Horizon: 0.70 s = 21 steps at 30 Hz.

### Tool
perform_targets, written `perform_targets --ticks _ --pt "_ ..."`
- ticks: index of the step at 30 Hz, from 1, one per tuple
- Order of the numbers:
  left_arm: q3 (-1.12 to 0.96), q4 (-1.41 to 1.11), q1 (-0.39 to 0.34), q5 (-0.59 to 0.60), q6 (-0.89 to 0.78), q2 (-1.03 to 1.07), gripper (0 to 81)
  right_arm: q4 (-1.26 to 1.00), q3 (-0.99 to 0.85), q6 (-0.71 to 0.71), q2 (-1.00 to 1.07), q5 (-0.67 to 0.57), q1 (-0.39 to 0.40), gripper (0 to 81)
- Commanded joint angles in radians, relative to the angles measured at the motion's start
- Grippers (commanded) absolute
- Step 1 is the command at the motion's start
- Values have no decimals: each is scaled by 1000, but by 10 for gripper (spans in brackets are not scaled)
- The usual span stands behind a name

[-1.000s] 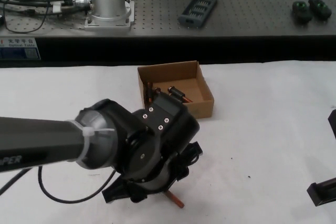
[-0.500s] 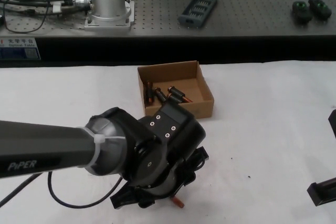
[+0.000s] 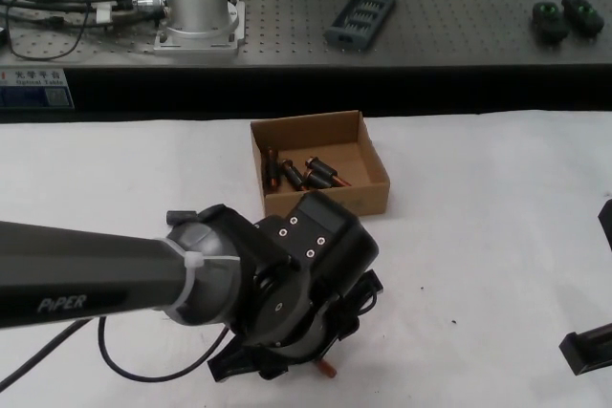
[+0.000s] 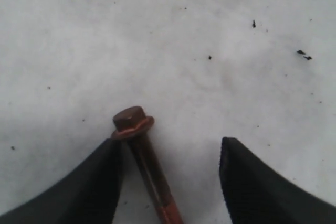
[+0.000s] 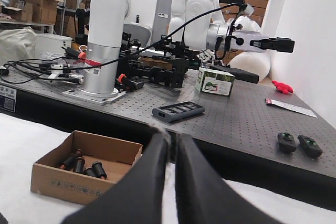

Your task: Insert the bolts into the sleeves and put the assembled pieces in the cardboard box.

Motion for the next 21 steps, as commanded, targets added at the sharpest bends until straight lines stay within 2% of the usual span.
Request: perform_targets --ticks 1,5,12,18,21 --pt "6 -29 -3 35 -18 46 298 -43 -9 29 -8 40 -3 66" --pt "6 -36 -3 31 69 46 4 -43 -9 29 -8 40 -3 66" --pt "6 -36 12 31 320 46 0 -43 -9 29 -8 40 -3 66" --pt "6 -27 32 29 672 46 0 -43 -9 29 -8 40 -3 66" --pt "6 -11 31 -43 812 38 0 -43 -9 29 -8 40 -3 66"
